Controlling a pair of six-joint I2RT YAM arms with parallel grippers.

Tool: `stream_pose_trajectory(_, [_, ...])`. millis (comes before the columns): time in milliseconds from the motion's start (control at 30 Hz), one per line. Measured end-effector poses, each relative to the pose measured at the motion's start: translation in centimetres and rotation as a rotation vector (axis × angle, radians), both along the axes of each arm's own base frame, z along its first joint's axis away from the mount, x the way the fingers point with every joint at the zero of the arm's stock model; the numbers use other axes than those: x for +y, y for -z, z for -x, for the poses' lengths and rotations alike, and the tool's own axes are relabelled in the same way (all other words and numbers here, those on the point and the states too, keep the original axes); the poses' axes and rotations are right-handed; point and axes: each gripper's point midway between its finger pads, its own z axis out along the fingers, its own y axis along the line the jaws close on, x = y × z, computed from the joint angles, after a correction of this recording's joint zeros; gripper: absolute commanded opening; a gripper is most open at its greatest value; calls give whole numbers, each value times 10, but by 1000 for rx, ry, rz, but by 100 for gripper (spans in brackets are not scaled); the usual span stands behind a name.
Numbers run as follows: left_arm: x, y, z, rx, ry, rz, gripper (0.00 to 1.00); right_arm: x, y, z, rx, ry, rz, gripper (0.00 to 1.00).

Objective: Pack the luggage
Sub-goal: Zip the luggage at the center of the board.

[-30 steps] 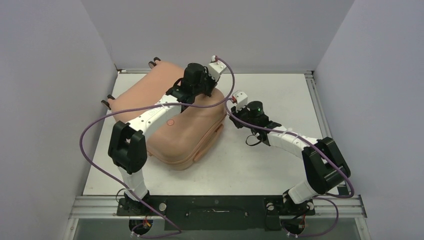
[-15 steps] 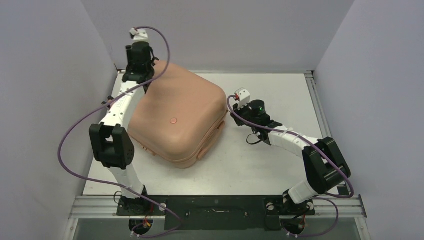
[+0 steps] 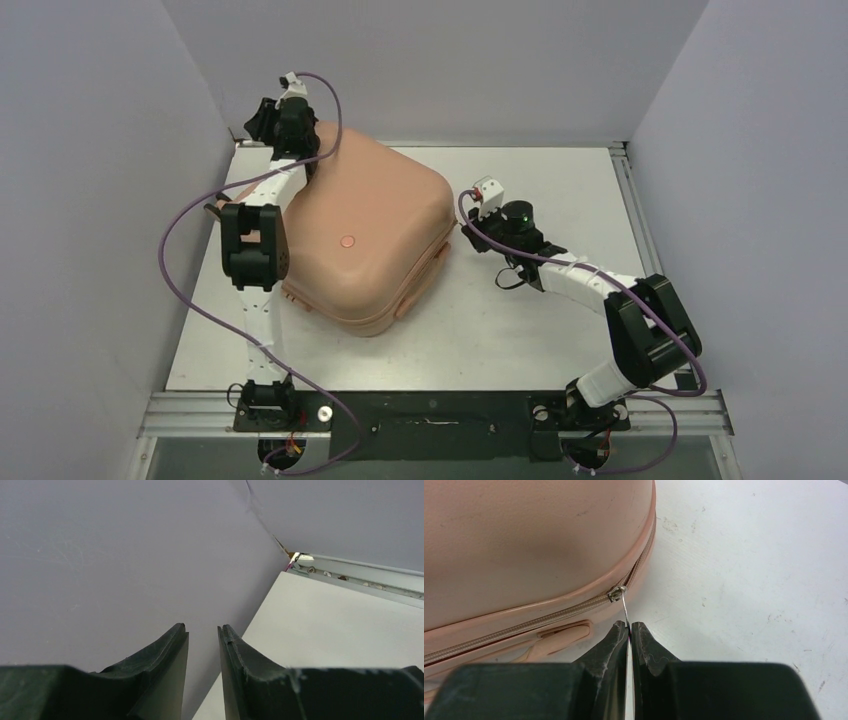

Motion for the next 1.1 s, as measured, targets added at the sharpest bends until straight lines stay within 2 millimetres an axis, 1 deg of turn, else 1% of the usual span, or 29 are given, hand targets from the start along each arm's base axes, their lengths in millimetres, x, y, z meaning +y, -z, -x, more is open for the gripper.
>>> stream_pose_trajectory(67, [4, -7, -2, -1, -4, -17, 27, -1, 1, 0, 6, 3, -9, 5])
stream_pose_trajectory(133, [4, -6, -3, 16, 7, -27, 24, -1, 0, 0, 6, 3, -12, 5])
stream_pose_trajectory(267, [-11, 3, -12, 37, 90, -24, 20, -1, 6, -5, 8, 10, -3, 5])
stream_pose_trajectory(367, [-22, -1, -12, 17, 149, -31, 18, -2, 9, -16, -4, 35, 19, 5])
stream_pose_trajectory(467, [-24, -4, -9, -10, 176, -47, 14, -5, 8, -28, -24, 67, 40, 5])
stream_pose_trajectory(633, [-33, -10, -8, -48, 223, -75, 12, -8, 12, -42, -39, 93, 66, 5])
stream_pose_trajectory(833, [-43, -11, -9, -48, 277, -81, 10, -12, 18, -73, -31, 78, 45, 5])
stream_pose_trajectory(967, [-49, -12, -8, -49, 308, -84, 10, -10, 18, -103, -42, -3, 24, 5])
stream_pose_trajectory(1067, [-54, -12, -8, -47, 326, -88, 10, -11, 19, -117, -57, -71, 17, 5])
stream_pose_trajectory(1100, [-56, -12, -8, -49, 331, -89, 10, -10, 18, -119, -65, -95, 20, 5])
